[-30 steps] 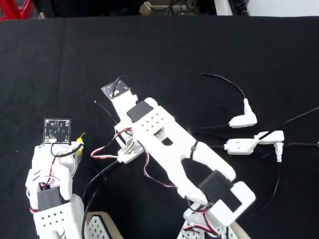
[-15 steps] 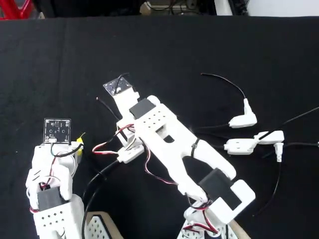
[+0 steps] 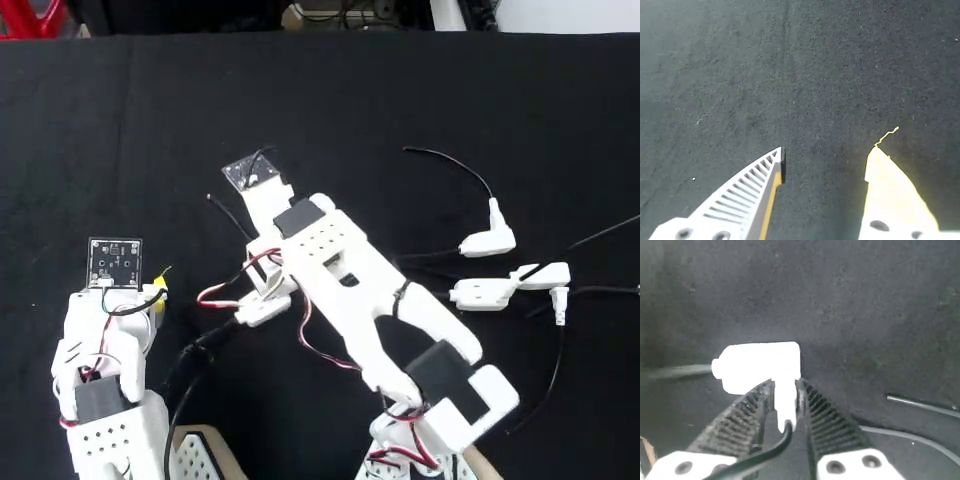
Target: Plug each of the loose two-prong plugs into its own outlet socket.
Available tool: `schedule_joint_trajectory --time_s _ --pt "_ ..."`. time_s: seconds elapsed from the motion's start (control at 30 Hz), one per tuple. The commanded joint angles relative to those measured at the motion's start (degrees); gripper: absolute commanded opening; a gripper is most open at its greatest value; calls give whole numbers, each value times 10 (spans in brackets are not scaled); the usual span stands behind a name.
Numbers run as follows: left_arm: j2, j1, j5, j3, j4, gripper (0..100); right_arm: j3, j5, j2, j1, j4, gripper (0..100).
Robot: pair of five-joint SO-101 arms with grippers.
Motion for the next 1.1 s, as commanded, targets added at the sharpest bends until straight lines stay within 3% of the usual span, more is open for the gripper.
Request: schedule_joint_trajectory --time_s 0.0,0.2,0.6,1.07 --pt "-5 -7 3 12 0 271 0 4 -4 4 10 12" --pt "-5 -7 3 12 0 271 22 3 -4 -25 -6 12" --pt "-5 -7 3 12 0 271 39 24 -8 -12 -12 12" --pt "-5 -7 3 12 0 271 9 182 -9 184 78 12"
